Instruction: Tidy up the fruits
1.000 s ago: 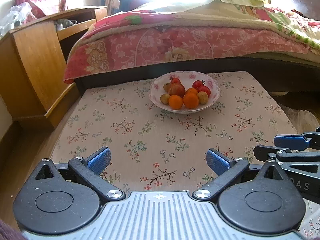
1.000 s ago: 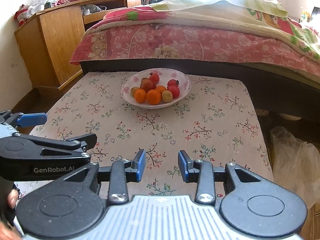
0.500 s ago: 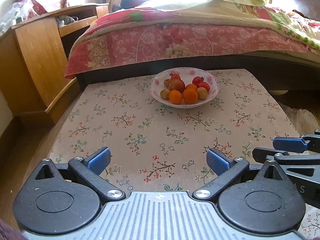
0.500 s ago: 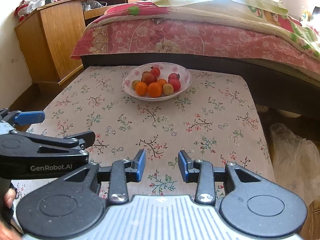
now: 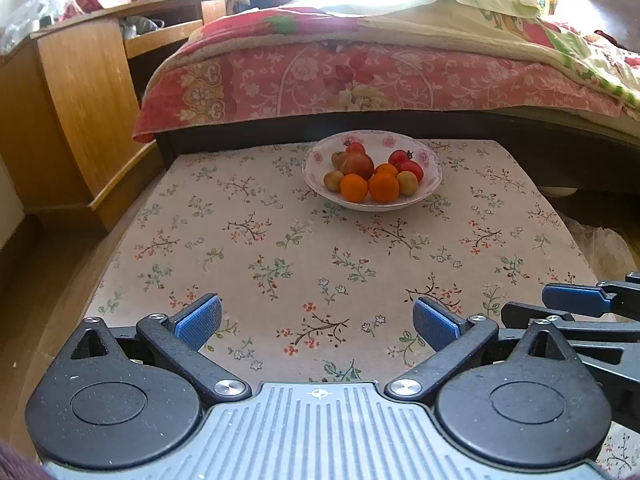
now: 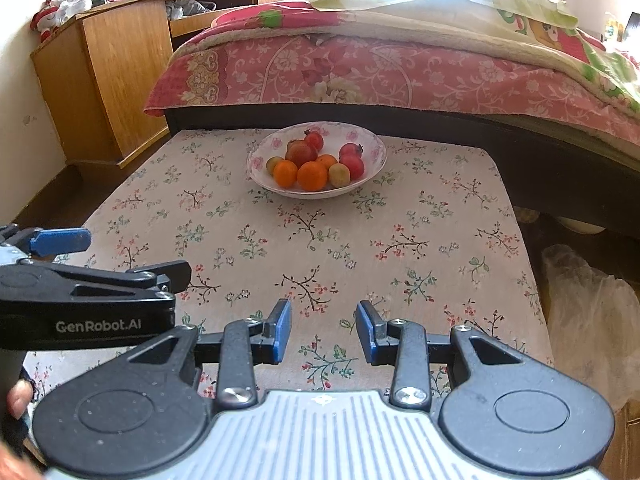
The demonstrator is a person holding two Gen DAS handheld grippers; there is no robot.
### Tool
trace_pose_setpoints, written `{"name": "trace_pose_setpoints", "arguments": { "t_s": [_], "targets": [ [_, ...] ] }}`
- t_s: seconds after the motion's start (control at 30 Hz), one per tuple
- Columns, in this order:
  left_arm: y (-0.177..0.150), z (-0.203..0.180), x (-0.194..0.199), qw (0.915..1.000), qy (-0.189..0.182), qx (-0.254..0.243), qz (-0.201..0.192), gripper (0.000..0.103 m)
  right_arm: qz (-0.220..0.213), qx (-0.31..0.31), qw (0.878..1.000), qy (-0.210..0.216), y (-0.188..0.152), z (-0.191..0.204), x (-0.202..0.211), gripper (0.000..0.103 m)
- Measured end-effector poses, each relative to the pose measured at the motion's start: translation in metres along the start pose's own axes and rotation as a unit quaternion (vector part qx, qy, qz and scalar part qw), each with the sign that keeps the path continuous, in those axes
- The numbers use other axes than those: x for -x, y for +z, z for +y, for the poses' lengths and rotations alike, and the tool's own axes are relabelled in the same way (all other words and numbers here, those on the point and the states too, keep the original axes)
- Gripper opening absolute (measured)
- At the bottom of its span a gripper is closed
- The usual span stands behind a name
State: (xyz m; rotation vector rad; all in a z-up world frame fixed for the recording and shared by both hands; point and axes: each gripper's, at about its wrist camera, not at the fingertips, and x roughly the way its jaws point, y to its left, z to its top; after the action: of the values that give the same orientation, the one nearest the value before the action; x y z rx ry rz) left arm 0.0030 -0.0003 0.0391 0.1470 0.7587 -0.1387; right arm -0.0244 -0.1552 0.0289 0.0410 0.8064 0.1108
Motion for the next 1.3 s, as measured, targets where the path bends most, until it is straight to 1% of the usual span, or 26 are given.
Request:
{"name": "trace_pose_setpoints", "arguments": {
  "t_s": [0.93, 1.3],
  "targets": [
    [-0.0014, -0.0020, 0.0012, 0.9999, 0.001, -0.010, -0.004, 0.103, 0.007, 0.001, 1.000, 0.000, -0.0017, -0.0012, -0.0037, 0.039],
    [-0.0014, -0.0024, 0.0019, 0.9999, 0.008, -0.009, -0.006, 0.103, 0.003, 0.001, 1.000, 0.003, -0.0014, -0.0009, -0.0029, 0.039]
  ]
}}
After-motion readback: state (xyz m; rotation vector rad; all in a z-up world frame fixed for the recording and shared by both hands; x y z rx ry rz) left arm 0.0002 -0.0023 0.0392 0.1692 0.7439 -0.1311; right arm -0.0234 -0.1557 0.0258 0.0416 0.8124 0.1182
